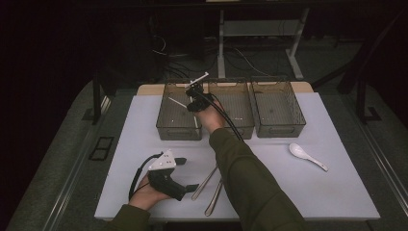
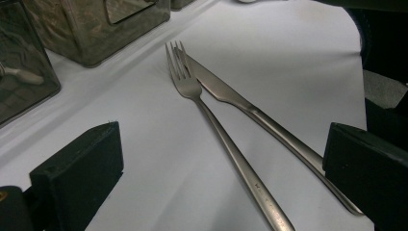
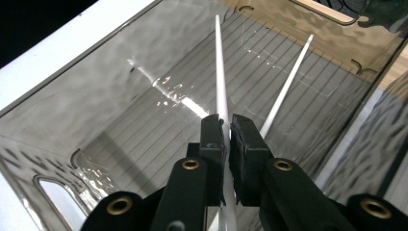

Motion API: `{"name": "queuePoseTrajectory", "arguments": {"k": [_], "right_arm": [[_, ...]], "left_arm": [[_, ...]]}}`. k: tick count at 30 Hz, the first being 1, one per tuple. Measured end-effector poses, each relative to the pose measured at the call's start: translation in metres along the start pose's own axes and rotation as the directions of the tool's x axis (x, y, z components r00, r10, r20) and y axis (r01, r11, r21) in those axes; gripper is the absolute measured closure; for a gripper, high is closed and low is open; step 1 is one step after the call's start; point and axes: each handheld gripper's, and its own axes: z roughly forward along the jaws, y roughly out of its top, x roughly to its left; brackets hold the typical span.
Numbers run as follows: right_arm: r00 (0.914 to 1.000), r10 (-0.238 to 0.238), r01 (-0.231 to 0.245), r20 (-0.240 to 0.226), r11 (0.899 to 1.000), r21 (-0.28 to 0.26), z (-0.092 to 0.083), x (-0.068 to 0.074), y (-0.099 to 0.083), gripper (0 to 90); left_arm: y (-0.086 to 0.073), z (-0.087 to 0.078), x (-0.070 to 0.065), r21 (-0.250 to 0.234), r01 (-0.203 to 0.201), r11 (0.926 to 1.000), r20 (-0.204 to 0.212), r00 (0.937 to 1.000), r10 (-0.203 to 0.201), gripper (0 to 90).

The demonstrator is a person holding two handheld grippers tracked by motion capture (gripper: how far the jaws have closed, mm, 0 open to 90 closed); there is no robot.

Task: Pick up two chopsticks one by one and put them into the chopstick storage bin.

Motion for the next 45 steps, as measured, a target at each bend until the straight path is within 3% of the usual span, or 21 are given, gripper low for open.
{"name": "queuePoseTrajectory", "arguments": {"k": [7,11,15,17,19,26,30,34,45], "right_arm": [[0.9998,-0.02,0.02,0.003,1.0,-0.016,-0.004,0.0,0.001,76.5],[0.9994,-0.027,0.027,-0.022,0.999,-0.022,-0.013,-0.002,0.001,69.8],[0.9949,-0.045,0.042,-0.091,0.999,-0.034,-0.026,-0.005,-0.001,59.0],[0.9945,-0.07,0.066,-0.078,0.996,-0.057,-0.034,-0.005,-0.005,55.2],[0.9931,-0.061,0.054,-0.1,0.996,-0.075,-0.042,-0.008,-0.009,50.2],[0.9841,-0.112,0.096,-0.137,0.988,-0.118,-0.069,-0.015,-0.035,38.7],[0.9801,-0.126,0.106,-0.153,0.985,-0.136,-0.085,-0.021,-0.054,37.6],[0.9713,-0.112,0.079,-0.21,0.984,-0.158,-0.099,-0.028,-0.071,35.4],[0.9587,-0.16,0.108,-0.235,0.97,-0.219,-0.132,-0.032,-0.12,34.5]], "left_arm": [[0.0,0.0,0.0,-0.004,0.001,1.0,-0.001,1.0,-0.001,0.0],[0.0,-0.001,0.001,-0.001,0.0,1.0,-0.002,1.0,0.0,0.0],[0.0,-0.001,0.001,-0.002,-0.004,1.0,-0.006,1.0,0.004,0.0],[0.0,-0.001,0.001,0.001,0.002,1.0,-0.007,1.0,-0.002,0.0],[0.0,0.0,0.001,-0.002,0.0,1.0,-0.007,1.0,0.0,0.0],[-0.001,0.001,0.0,0.006,-0.003,1.0,-0.013,0.9999,0.003,0.0],[-0.001,0.001,0.0,0.009,-0.003,1.0,-0.013,0.9999,0.003,0.0],[-0.001,0.0,0.0,0.023,-0.01,0.9997,-0.015,0.9998,0.01,0.0],[-0.002,0.002,0.0,0.016,0.002,0.9999,-0.02,0.9998,-0.002,0.0]]}}
